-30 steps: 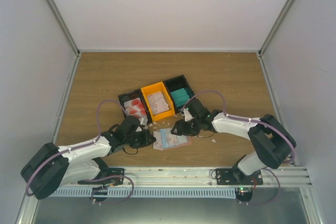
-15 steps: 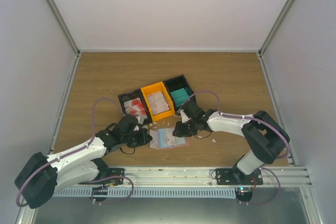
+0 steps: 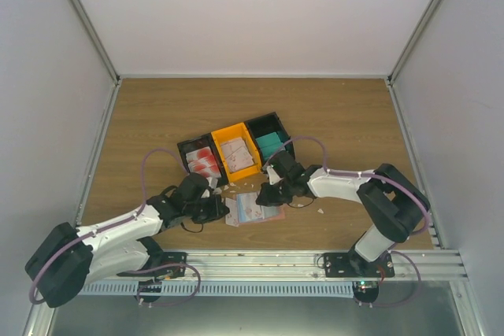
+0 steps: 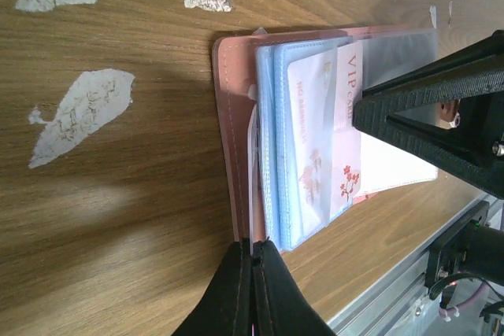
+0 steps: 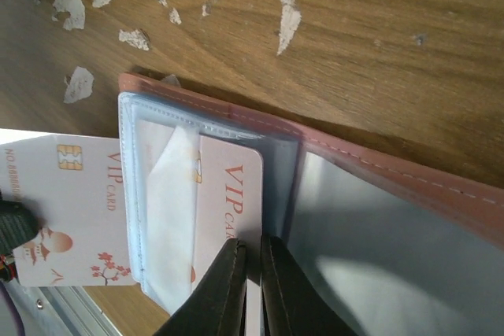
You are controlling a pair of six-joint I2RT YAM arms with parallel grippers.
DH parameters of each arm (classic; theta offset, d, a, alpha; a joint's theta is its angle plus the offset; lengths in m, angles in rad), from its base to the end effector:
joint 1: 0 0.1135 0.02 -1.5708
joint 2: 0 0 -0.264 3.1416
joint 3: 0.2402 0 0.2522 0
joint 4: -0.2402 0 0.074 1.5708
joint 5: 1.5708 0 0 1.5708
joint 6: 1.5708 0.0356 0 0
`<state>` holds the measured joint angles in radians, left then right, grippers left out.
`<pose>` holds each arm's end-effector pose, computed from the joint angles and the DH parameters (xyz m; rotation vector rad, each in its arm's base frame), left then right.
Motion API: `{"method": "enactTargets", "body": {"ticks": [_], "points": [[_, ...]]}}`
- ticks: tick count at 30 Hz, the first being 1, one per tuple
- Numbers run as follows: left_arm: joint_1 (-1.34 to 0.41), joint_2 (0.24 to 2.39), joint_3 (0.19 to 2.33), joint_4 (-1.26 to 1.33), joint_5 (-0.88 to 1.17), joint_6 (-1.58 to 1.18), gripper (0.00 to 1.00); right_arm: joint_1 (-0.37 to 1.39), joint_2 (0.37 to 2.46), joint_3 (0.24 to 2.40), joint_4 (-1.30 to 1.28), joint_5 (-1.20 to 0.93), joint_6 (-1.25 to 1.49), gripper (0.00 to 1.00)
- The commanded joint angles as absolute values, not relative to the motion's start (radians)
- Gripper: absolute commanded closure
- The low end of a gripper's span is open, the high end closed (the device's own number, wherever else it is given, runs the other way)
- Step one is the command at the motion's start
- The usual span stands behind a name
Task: Put the credit cards into the card holder
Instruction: Insert the credit card into the card holder.
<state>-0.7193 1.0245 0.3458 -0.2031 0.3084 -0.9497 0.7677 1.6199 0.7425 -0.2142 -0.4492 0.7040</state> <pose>0.1281 -0.1266 0.1487 -0.1621 2.7219 -1.0080 0.1940 0.2088 0.1330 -0.2564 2.9198 0.9754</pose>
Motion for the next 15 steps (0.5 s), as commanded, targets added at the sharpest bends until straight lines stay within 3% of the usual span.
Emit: {"method": "enactTargets", "body": {"ticks": [1, 7, 15], "points": [[-0.724, 1.046, 0.324, -0.126, 0.334, -0.938, 1.0, 0.785, 1.64, 0.755, -0.165, -0.476, 0.714, 0.93], [-0.724, 1.058, 0.322, -0.125, 0.334, -0.931, 1.0, 0.795, 1.648, 0.765, -0.163, -0.49, 0.708, 0.95], [-0.724, 1.028, 0.352, -0.167, 0.311, -0.923, 1.0, 0.802, 1.581, 0.772, -0.248, -0.392, 0.694, 0.9]]}}
